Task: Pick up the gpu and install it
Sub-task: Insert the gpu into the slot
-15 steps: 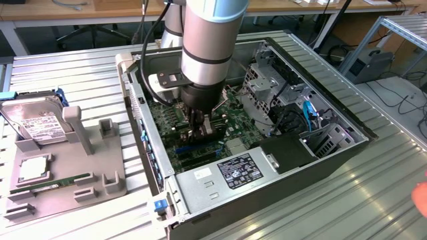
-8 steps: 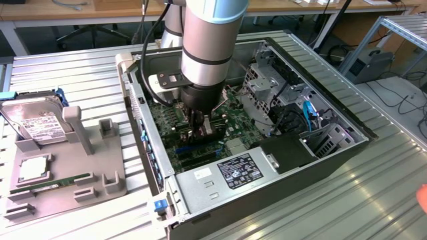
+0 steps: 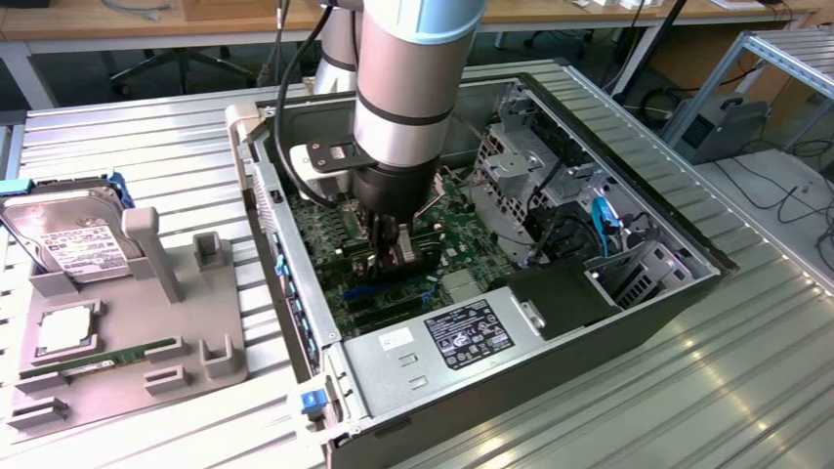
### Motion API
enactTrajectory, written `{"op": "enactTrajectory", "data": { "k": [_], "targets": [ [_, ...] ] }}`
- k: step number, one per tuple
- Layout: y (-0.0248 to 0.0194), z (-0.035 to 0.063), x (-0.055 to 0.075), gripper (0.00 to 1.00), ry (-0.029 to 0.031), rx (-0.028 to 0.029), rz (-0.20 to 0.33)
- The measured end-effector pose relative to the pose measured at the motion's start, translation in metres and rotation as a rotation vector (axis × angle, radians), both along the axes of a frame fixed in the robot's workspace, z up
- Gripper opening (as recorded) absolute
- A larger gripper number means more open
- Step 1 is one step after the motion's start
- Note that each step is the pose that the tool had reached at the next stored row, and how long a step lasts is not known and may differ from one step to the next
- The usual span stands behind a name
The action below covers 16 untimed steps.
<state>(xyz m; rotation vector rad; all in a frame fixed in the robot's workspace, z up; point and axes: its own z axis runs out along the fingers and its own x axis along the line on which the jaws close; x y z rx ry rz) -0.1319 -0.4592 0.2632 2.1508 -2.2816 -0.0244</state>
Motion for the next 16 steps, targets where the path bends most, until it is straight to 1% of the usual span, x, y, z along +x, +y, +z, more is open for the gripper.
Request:
{"op": "enactTrajectory", "data": {
  "k": [10, 16],
  "targets": [
    [0.0000, 0.0002, -0.0001, 0.27, 0.0001, -0.0001, 0.001],
    [0.0031, 0.0002, 0.0000, 0.27, 0.0001, -0.0021, 0.009]
  ]
}}
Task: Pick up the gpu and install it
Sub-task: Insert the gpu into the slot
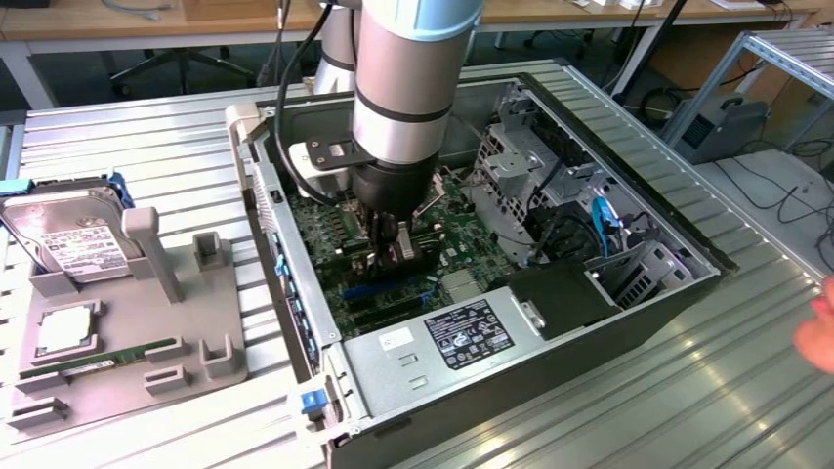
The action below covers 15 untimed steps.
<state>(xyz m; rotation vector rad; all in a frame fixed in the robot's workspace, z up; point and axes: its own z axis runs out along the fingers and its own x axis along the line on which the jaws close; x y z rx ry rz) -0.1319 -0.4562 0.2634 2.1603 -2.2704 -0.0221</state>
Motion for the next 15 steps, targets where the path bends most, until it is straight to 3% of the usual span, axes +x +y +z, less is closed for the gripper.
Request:
{"op": "enactTrajectory", "data": {
  "k": [15],
  "targets": [
    [0.0014, -0.0017, -0.0001, 0.27, 0.0000, -0.0109, 0.030]
  ]
}}
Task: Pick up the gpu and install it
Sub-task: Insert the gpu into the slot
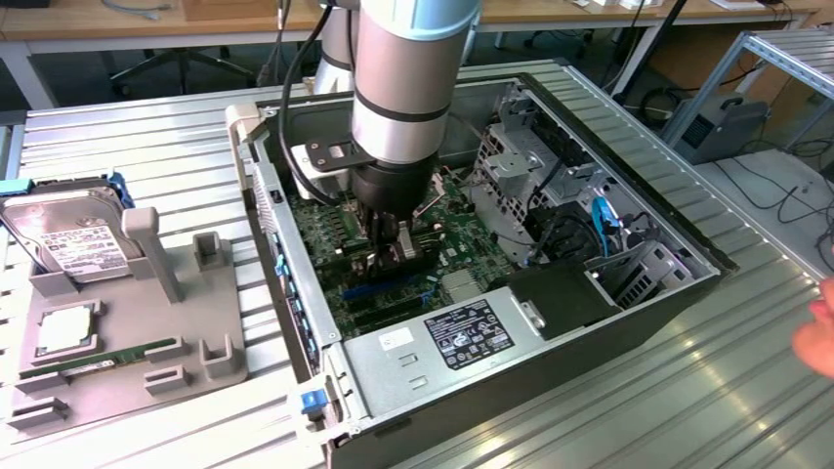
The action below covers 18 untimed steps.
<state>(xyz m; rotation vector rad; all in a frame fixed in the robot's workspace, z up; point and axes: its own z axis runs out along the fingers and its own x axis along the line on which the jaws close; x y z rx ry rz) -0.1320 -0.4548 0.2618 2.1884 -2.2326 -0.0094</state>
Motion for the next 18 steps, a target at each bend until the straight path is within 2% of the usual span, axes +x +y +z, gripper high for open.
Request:
{"op": "enactTrajectory", "data": {
  "k": [5, 18],
  "targets": [
    [0.0005, -0.0004, 0.0001, 0.27, 0.0001, -0.0030, 0.007],
    [0.0011, -0.0032, 0.0001, 0.27, 0.0001, -0.0033, 0.009]
  ]
}}
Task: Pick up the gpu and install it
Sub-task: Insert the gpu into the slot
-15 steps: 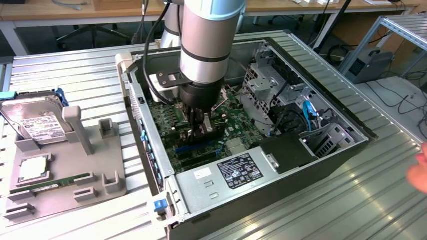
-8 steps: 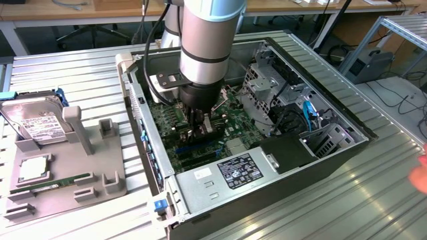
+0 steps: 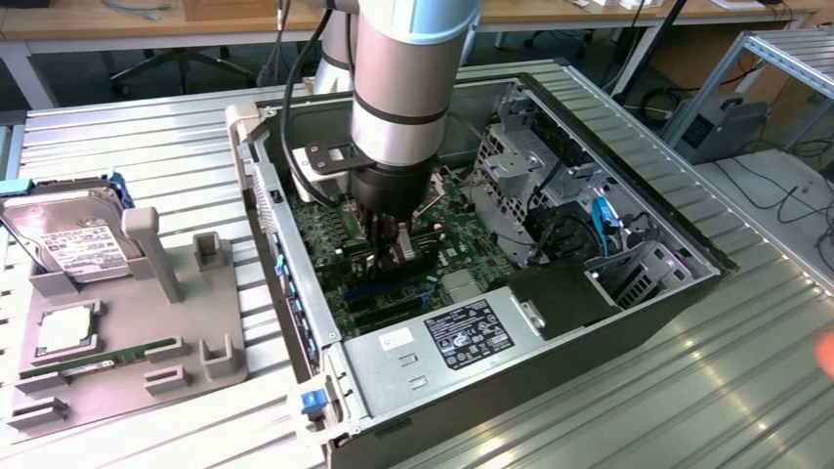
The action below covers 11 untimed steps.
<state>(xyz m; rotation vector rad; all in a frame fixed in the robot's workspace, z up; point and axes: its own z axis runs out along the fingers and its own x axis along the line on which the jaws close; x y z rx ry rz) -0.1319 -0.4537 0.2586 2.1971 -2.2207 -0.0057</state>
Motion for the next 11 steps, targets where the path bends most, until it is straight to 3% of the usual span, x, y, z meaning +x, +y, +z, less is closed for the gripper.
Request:
{"op": "enactTrajectory", "data": {
  "k": [11],
  "targets": [
    [0.0000, -0.0014, 0.0000, 0.27, 0.0000, -0.0019, 0.000]
  ]
}}
